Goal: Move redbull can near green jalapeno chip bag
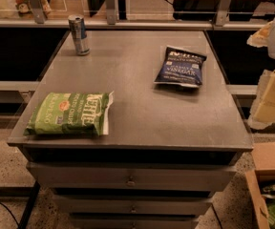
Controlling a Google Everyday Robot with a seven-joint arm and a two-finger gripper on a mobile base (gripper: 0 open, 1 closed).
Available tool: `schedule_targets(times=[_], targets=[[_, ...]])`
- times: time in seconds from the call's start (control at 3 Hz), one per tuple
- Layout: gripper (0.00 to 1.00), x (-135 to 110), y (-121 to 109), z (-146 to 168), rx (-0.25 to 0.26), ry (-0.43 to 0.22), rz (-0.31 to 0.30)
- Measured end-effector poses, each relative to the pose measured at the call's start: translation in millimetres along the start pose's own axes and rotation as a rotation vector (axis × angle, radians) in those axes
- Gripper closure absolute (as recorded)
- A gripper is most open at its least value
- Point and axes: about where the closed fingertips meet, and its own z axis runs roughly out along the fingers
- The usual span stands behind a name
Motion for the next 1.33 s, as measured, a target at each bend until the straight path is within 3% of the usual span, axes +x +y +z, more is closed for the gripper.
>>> schedule_targets(times=[0.33,0.67,1.0,1.33], targets=[[0.0,0.0,0.0,0.0,0.0,0.0,0.0],[0.0,-4.1,-7.0,-0.8,0.013,-0.04,0.002],[0.0,-28.3,-40.1,3.8,0.041,-0.101,0.012],[0.0,-71.2,-83.5,17.4,0.049,-0.173,0.012]])
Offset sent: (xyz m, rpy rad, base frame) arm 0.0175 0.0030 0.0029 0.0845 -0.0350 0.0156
